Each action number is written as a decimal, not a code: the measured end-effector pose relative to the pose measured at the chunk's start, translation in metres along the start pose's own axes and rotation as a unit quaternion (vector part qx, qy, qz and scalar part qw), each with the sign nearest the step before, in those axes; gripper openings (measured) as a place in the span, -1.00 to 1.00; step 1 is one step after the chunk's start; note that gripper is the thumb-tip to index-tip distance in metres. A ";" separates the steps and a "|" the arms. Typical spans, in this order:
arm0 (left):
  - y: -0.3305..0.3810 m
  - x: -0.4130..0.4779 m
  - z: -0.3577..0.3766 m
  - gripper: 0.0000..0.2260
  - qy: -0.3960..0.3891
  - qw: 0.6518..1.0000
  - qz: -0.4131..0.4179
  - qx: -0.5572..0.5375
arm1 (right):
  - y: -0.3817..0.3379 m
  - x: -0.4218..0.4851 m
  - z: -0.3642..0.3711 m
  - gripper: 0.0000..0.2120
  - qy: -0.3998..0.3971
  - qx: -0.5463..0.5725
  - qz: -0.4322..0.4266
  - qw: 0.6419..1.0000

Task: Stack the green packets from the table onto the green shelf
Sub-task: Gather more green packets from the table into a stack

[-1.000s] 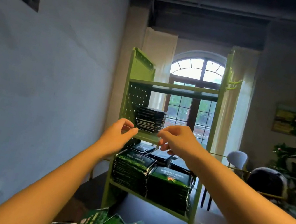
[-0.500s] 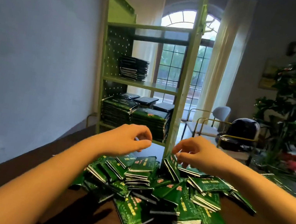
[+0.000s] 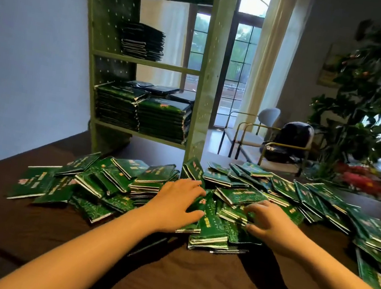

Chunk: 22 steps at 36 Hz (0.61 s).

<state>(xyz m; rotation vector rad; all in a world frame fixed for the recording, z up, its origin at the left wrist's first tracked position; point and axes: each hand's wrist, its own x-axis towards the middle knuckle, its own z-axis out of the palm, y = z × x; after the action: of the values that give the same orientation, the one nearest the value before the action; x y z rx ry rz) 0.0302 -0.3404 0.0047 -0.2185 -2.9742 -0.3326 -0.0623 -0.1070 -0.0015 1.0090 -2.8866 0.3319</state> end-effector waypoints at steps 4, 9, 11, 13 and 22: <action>0.018 0.017 0.015 -0.47 -0.001 1.000 0.023 0.011 | 0.014 0.001 0.013 -0.54 0.032 0.016 0.016 0.999; 0.034 0.042 0.028 -0.47 0.002 0.998 0.014 -0.065 | 0.024 0.010 0.023 -0.43 0.085 0.071 0.040 0.993; 0.040 0.052 0.032 -0.48 0.010 0.996 -0.004 -0.093 | 0.028 0.014 0.028 -0.43 0.093 0.131 0.054 0.986; 0.045 0.059 0.034 -0.50 0.022 0.995 -0.022 -0.090 | 0.029 0.017 0.033 -0.44 0.101 0.190 0.062 0.975; 0.053 0.090 0.064 -0.53 0.034 0.995 -0.081 -0.053 | 0.036 0.026 0.052 -0.56 0.187 0.381 0.140 0.895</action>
<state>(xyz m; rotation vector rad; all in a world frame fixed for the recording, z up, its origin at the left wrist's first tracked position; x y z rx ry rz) -0.0572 -0.2634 -0.0321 0.0231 -2.9162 -0.5067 -0.1048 -0.1074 -0.0555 0.4649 -2.5287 1.5682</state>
